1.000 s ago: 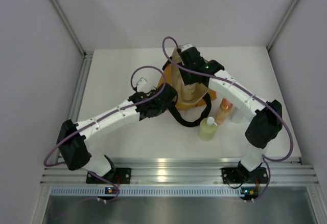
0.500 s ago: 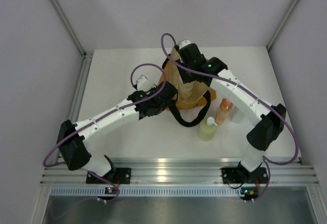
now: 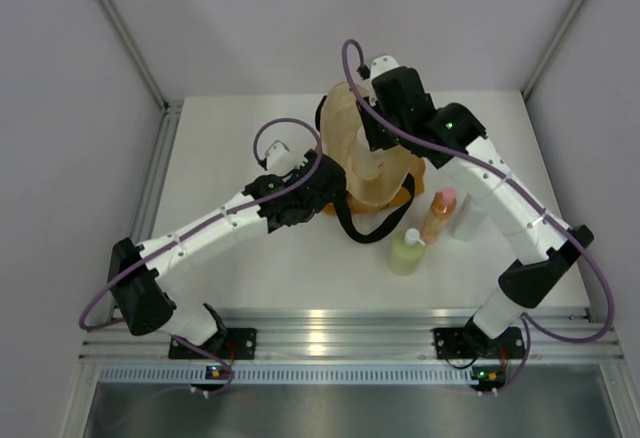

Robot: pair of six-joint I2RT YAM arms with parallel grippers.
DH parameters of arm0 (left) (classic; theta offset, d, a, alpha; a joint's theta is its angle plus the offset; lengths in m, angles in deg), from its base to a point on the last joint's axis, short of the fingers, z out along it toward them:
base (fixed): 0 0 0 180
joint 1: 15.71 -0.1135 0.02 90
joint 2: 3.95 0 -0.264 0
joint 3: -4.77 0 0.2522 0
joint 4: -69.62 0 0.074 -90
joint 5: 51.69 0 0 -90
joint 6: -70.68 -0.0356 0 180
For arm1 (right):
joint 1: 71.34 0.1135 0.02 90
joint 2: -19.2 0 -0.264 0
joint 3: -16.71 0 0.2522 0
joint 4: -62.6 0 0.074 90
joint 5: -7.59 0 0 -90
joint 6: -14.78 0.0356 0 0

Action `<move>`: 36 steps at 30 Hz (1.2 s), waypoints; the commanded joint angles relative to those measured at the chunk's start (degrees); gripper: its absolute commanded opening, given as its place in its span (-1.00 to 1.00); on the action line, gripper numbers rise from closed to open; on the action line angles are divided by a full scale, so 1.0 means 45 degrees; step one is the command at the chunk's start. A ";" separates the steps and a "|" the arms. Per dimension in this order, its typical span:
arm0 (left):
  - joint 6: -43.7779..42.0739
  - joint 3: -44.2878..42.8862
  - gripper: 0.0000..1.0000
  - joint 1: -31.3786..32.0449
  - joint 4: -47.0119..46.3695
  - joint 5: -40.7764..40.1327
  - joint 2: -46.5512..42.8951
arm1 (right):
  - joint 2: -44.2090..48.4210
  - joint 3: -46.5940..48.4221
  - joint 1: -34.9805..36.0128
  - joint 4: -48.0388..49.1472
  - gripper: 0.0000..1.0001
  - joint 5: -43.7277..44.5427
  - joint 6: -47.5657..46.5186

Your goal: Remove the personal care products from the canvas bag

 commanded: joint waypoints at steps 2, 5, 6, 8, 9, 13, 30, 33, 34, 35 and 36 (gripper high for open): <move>-0.0403 -0.0711 0.78 0.0030 -0.0029 -0.0520 -0.0826 | 0.1201 0.1427 0.0320 0.0289 -1.00 0.0206 0.0312; -0.0910 -0.1082 0.96 0.0030 -0.0010 -0.0735 -0.1060 | 0.1416 0.1760 0.0417 0.0055 -1.00 0.0148 0.0390; -0.1048 -0.1161 0.96 0.0030 -0.0029 -0.0794 -0.1119 | 0.1474 0.1838 0.0437 -0.0004 -1.00 0.0090 0.0391; -0.1496 -0.1415 0.97 0.0030 -0.0010 -0.0892 -0.1295 | 0.1727 0.2052 0.0457 -0.0160 -1.00 -0.0008 0.0469; -0.1595 -0.1455 0.97 0.0030 -0.0010 -0.0931 -0.1295 | 0.1729 0.2053 0.0457 -0.0200 -1.00 -0.0009 0.0469; -0.1889 -0.1436 0.97 0.0030 -0.0029 -0.0971 -0.1471 | 0.2157 0.2073 0.0477 -0.0336 -1.00 -0.0184 0.0527; -0.5111 -0.2197 0.97 0.0030 -0.0010 -0.2004 -0.2369 | 0.2783 0.3752 0.0535 -0.0278 -1.00 -0.1336 0.0605; -0.5618 -0.2197 0.97 0.0030 -0.0029 -0.2355 -0.2759 | 0.2861 0.3753 0.0555 -0.0278 -1.00 -0.1882 0.0547; -0.5929 -0.2217 0.97 0.0030 -0.0010 -0.2493 -0.2876 | 0.2881 0.3733 0.0555 -0.0278 -1.00 -0.2464 0.0412; -0.6106 -0.2256 0.96 0.0030 -0.0010 -0.2591 -0.3129 | 0.2900 0.3714 0.0613 -0.0278 -1.00 -0.2779 0.0352; -0.6321 -0.2353 0.97 0.0030 0.0010 -0.2862 -0.3247 | 0.2978 0.3578 0.0710 -0.0278 -1.00 -0.3130 0.0236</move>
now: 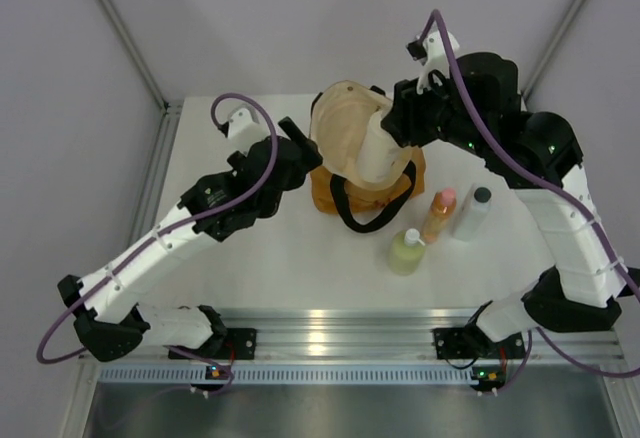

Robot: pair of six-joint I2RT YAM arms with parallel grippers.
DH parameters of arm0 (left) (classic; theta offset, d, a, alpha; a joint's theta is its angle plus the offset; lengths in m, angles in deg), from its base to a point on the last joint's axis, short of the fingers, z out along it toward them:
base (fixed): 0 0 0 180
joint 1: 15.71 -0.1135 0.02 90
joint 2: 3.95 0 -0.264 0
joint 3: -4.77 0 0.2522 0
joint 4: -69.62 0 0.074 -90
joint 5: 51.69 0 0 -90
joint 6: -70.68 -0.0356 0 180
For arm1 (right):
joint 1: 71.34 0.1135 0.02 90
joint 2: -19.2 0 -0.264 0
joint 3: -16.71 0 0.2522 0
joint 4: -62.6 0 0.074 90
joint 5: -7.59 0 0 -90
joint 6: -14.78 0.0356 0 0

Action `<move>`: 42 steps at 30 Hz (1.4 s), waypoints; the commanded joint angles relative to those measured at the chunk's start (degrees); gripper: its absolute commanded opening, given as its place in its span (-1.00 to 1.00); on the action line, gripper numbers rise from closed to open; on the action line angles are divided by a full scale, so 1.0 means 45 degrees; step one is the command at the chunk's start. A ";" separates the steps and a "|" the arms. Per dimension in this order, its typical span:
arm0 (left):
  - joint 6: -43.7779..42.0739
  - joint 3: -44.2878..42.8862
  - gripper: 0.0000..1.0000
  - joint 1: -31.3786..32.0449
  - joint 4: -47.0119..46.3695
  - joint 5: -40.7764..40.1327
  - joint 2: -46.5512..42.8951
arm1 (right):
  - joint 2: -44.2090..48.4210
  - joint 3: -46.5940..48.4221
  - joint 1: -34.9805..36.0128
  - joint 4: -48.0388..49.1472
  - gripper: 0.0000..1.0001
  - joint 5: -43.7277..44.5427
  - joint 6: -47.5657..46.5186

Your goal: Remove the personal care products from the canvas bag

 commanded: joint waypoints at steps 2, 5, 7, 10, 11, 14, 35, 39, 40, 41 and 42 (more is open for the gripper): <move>-0.1696 -0.0698 0.97 0.0025 -0.0073 -0.1306 -0.1145 | 0.0861 0.0405 0.0570 0.1451 -1.00 -0.1955 -0.0397; -0.2379 -0.0698 0.96 0.0025 -0.0053 -0.1834 -0.1595 | 0.1231 -0.0278 0.1078 0.1548 -1.00 -0.2230 -0.0808; -0.2808 -0.0601 0.97 0.0025 -0.0054 -0.2049 -0.1947 | 0.1525 -0.0864 0.1565 0.1841 -1.00 -0.2347 -0.0945; -0.3122 -0.0367 0.97 0.0006 -0.0054 -0.2011 -0.2395 | 0.1760 -0.1587 0.2443 0.2036 -1.00 -0.1882 -0.1120; -0.3181 -0.0327 0.97 0.0006 -0.0073 -0.1933 -0.2514 | 0.1799 -0.1801 0.2717 0.2095 -1.00 -0.1666 -0.1237; -0.3259 0.0101 0.97 0.0006 -0.0073 -0.1545 -0.2982 | 0.1974 -0.2952 0.4103 0.2775 -1.00 -0.0612 -0.1590; -0.3826 0.0806 0.97 0.0006 0.2309 0.0059 -0.4897 | 0.5002 -1.4280 0.6899 1.1080 -1.00 0.2867 -0.1063; -0.3904 0.0962 0.97 0.0006 0.2563 0.0313 -0.5015 | 0.5294 -1.5198 0.6977 1.1372 -1.00 0.3277 -0.0732; -0.4001 0.1001 0.97 0.0006 0.2583 0.0391 -0.5034 | 0.5411 -1.5414 0.6997 1.1489 -1.00 0.3394 -0.0692; -0.4040 0.1059 0.96 0.0006 0.2583 0.0546 -0.5092 | 0.5509 -1.5629 0.6997 1.1587 -1.00 0.3433 -0.0653; -0.4118 0.1118 0.97 0.0006 0.2661 0.0625 -0.5112 | 0.5703 -1.6057 0.6978 1.1858 -1.00 0.3550 -0.0556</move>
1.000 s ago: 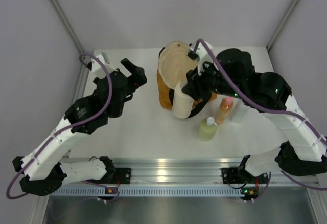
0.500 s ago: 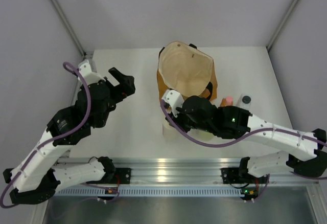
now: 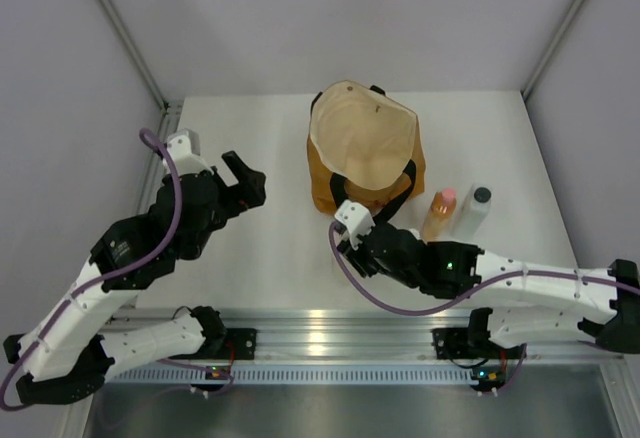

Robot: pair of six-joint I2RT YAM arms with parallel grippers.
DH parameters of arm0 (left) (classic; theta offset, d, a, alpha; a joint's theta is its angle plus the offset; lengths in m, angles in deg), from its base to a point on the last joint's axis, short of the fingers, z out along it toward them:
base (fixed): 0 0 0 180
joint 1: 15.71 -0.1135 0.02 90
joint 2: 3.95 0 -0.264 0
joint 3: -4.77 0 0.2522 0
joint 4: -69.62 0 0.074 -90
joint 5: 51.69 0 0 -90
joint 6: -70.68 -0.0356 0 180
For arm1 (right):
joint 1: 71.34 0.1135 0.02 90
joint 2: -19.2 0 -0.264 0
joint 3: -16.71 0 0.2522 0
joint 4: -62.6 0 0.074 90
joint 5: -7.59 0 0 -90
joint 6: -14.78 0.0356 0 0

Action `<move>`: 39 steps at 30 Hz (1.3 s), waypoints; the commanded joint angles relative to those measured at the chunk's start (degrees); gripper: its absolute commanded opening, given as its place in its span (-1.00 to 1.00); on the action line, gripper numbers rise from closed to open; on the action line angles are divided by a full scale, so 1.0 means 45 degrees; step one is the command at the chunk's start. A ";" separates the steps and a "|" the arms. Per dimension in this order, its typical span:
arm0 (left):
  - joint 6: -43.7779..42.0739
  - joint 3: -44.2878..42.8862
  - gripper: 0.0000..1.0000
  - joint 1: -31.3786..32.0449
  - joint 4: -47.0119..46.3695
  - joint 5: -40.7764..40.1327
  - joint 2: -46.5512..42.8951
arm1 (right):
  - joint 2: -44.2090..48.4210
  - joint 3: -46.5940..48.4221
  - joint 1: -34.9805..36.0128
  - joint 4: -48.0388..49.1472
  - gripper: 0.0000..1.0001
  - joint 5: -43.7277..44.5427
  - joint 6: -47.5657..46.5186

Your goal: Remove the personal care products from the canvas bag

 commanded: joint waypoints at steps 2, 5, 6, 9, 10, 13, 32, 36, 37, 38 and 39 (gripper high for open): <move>-0.0408 0.0191 0.96 0.0010 0.0383 0.0601 -0.0192 | 0.1508 -0.1017 0.0313 0.3565 -1.00 0.0928 0.0431; -0.0447 0.0308 0.97 0.0010 0.0676 0.0817 -0.0192 | 0.1804 -0.1803 0.0313 0.4211 -1.00 0.0986 0.0548; -0.0544 0.0328 0.97 0.0010 0.0735 0.0972 -0.0192 | 0.1881 -0.1901 0.0313 0.4193 -1.00 0.1064 0.0742; -0.0720 0.0309 0.96 0.0010 0.1047 0.1168 -0.0134 | 0.1940 -0.2291 0.0313 0.4193 -1.00 0.1142 0.0996; -0.0740 0.0289 0.97 -0.0009 0.1203 0.1188 -0.0114 | 0.1960 -0.2370 0.0313 0.4193 -1.00 0.1162 0.1036; -0.0799 0.0269 0.96 0.0010 0.1399 0.1189 -0.0114 | 0.1979 -0.2721 0.0294 0.4270 -1.00 0.1163 0.1231; -0.0408 -0.0394 0.97 0.0010 0.2845 0.0349 0.1407 | 0.2175 -0.2550 0.0294 0.3435 0.44 0.1494 0.2130; -0.0175 -0.0609 0.97 -0.0009 0.2864 -0.0002 0.2306 | 0.2116 -0.1065 0.0294 0.2206 0.57 0.2446 0.2169; -0.0154 -0.0706 0.97 -0.0241 0.2865 -0.0138 0.2617 | 0.2136 -0.0656 0.0294 0.1852 0.64 0.2935 0.2285; -0.0174 -0.0900 0.97 -0.0417 0.2884 -0.0120 0.2756 | 0.2194 0.0257 0.0139 0.1385 0.83 0.3462 0.2731; -0.0367 -0.1018 0.97 -0.0748 0.2865 -0.0043 0.2912 | 0.2214 0.0750 -0.0036 0.0220 0.91 0.4376 0.3026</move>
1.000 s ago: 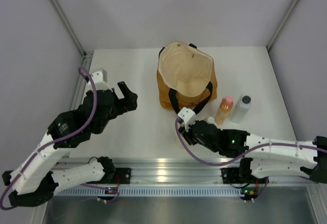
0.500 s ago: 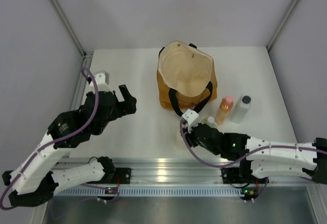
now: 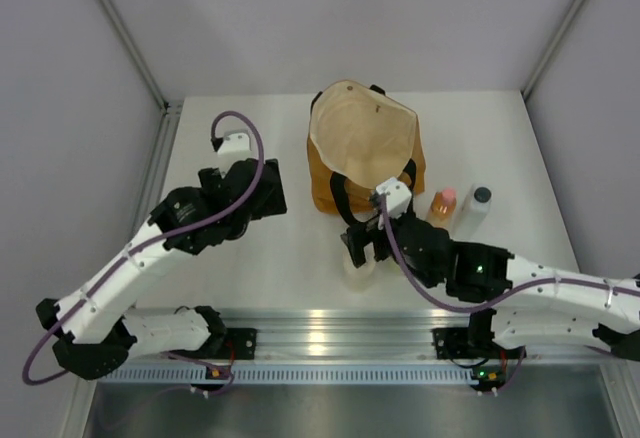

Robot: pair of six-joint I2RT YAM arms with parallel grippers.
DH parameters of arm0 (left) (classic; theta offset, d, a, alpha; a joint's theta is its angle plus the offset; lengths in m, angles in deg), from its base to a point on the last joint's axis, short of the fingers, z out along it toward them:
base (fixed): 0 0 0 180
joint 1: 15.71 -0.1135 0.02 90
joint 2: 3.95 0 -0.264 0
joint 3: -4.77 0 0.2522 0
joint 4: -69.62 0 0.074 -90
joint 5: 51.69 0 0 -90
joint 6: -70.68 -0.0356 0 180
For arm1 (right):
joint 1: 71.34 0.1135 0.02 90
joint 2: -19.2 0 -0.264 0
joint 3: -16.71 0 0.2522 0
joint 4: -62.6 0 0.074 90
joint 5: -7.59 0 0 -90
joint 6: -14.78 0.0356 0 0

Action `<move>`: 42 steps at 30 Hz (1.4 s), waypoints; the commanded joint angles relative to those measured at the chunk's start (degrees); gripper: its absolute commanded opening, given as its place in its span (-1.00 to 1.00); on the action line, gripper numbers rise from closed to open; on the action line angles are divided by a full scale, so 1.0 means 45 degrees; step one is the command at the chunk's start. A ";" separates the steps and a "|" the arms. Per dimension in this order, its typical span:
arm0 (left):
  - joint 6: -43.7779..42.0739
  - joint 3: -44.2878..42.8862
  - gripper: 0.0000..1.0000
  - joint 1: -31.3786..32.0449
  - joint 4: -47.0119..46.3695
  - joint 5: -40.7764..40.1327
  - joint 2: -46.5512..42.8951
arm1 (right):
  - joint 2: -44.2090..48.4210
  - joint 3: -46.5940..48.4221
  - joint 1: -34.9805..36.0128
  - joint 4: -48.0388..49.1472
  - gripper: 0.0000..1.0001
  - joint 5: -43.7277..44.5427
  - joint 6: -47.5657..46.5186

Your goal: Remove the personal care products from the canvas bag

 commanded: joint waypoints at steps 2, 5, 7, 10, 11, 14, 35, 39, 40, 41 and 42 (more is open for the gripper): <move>-0.0389 -0.1097 0.96 -0.2109 0.0266 0.0323 0.0490 | 0.0368 0.3453 -0.1254 -0.3689 0.99 0.2624 0.1809; -0.1848 -0.1468 0.97 -0.5077 0.0111 0.1749 0.0414 | 0.1029 0.4628 -0.3381 -0.5668 0.99 0.2256 0.2498; -0.2458 -0.1800 0.97 -0.6618 -0.0008 0.2044 0.0297 | 0.1344 0.5348 -0.4306 -0.6706 0.99 0.2097 0.2596; -0.2988 -0.2679 0.97 -0.7232 0.0635 0.1891 0.0160 | 0.1716 0.6441 -0.5188 -0.8952 0.99 0.2564 0.2712; -0.2814 -0.2758 0.97 -0.7232 0.0811 0.1657 -0.0131 | 0.1890 0.6679 -0.5324 -1.0001 0.99 0.2662 0.2907; -0.2656 -0.2428 0.97 -0.7232 0.1027 0.1558 -0.1086 | 0.2339 0.7441 -0.5345 -1.2053 0.99 0.3170 0.3786; -0.2714 0.0229 0.97 -0.6724 0.1927 0.1206 -0.3669 | 0.4609 0.7599 -0.5463 -1.4485 0.99 0.4048 0.2342; -0.2793 0.0093 0.97 -0.6724 0.1692 0.1050 -0.3669 | 0.3885 0.7443 -0.5482 -1.4465 0.99 0.4538 0.2420; -0.2774 0.0131 0.96 -0.6724 0.1653 0.1030 -0.3708 | 0.3768 0.7423 -0.5463 -1.4426 0.99 0.4635 0.2479; -0.2773 0.0151 0.97 -0.6724 0.1633 0.1010 -0.3747 | 0.3748 0.7384 -0.5482 -1.4464 0.99 0.4733 0.2518; -0.2773 0.0248 0.96 -0.6705 0.1575 0.0991 -0.3824 | 0.3748 0.7307 -0.5482 -1.4446 0.99 0.4811 0.2596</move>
